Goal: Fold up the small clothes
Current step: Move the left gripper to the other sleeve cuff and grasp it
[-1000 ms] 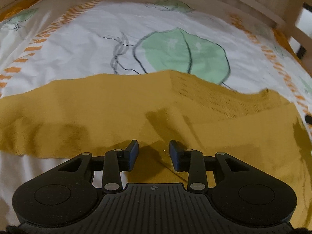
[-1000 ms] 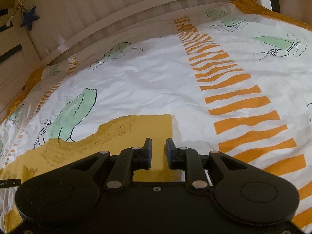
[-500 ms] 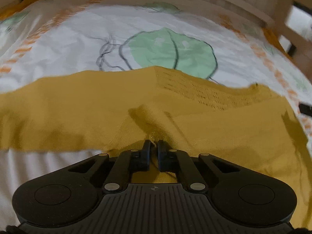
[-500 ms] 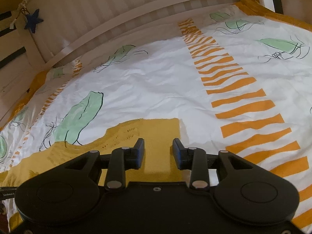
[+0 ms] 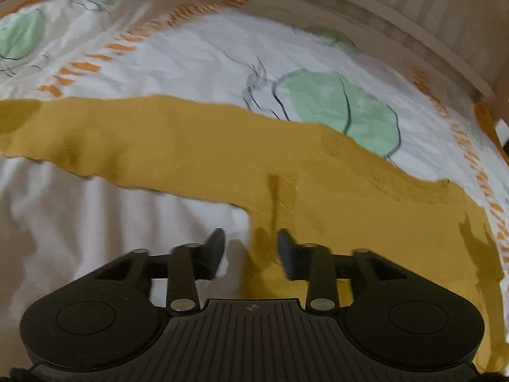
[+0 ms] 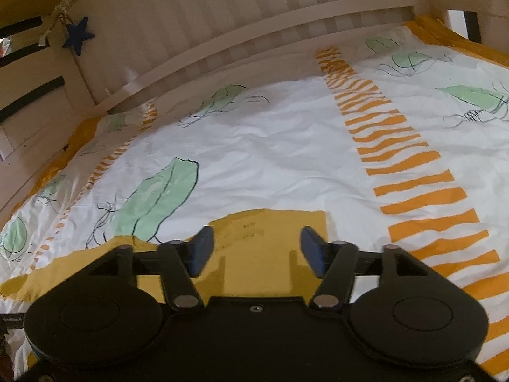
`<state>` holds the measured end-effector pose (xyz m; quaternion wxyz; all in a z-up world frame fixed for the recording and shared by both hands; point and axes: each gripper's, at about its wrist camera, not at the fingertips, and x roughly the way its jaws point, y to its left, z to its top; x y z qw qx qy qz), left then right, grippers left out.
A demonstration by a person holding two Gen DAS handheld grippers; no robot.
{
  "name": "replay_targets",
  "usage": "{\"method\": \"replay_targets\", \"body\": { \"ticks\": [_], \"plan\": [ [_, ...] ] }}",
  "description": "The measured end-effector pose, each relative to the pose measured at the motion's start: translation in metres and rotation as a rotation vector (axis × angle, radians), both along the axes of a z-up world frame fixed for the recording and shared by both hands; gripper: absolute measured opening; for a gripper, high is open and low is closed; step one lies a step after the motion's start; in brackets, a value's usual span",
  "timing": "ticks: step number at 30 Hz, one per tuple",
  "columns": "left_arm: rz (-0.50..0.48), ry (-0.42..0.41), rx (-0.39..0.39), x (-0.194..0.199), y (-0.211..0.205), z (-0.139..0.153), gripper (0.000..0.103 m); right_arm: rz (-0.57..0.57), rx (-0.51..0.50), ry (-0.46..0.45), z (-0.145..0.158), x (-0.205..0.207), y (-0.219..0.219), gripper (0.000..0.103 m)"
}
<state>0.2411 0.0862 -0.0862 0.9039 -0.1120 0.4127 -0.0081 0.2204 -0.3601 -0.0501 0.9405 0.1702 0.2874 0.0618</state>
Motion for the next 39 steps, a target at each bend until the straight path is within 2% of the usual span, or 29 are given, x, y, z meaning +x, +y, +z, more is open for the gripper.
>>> {"method": "replay_targets", "body": {
  "ticks": [2,3,5,6,12,15,19,22,28,32,39],
  "plan": [
    [0.02,-0.024,0.017,-0.004,0.009,0.006,0.042,0.006,0.002,-0.007,0.002,-0.001,0.003,0.08],
    [0.029,-0.033,0.023,-0.006,0.015,0.009,0.045,0.009,0.006,-0.01,0.002,-0.001,0.004,0.083],
    [0.055,-0.042,0.025,-0.005,0.028,0.015,0.054,0.021,0.019,-0.013,0.002,-0.002,0.005,0.1],
    [0.067,-0.044,0.02,-0.004,0.035,0.018,0.059,0.028,0.028,-0.014,0.002,-0.002,0.006,0.103],
    [0.184,-0.09,-0.001,-0.001,0.088,0.043,0.076,0.065,0.06,-0.023,0.003,-0.002,0.014,0.103],
    [0.25,-0.094,0.008,0.002,0.117,0.054,0.076,0.082,0.066,-0.023,0.002,-0.003,0.018,0.103],
    [0.365,-0.102,-0.017,0.003,0.158,0.06,0.077,0.106,0.081,-0.012,-0.001,-0.002,0.026,0.103],
    [0.44,-0.08,-0.052,0.007,0.187,0.055,0.077,0.125,0.097,0.004,-0.003,-0.002,0.033,0.103],
    [0.497,-0.046,-0.091,0.015,0.217,0.035,0.077,0.184,0.127,0.03,-0.006,-0.004,0.053,0.103],
    [0.548,-0.072,-0.136,0.017,0.231,0.025,0.077,0.228,0.118,0.041,-0.007,-0.006,0.065,0.103],
    [0.599,-0.081,-0.119,0.028,0.241,0.018,0.077,0.245,0.116,0.062,-0.013,-0.007,0.073,0.103]
  ]
}}
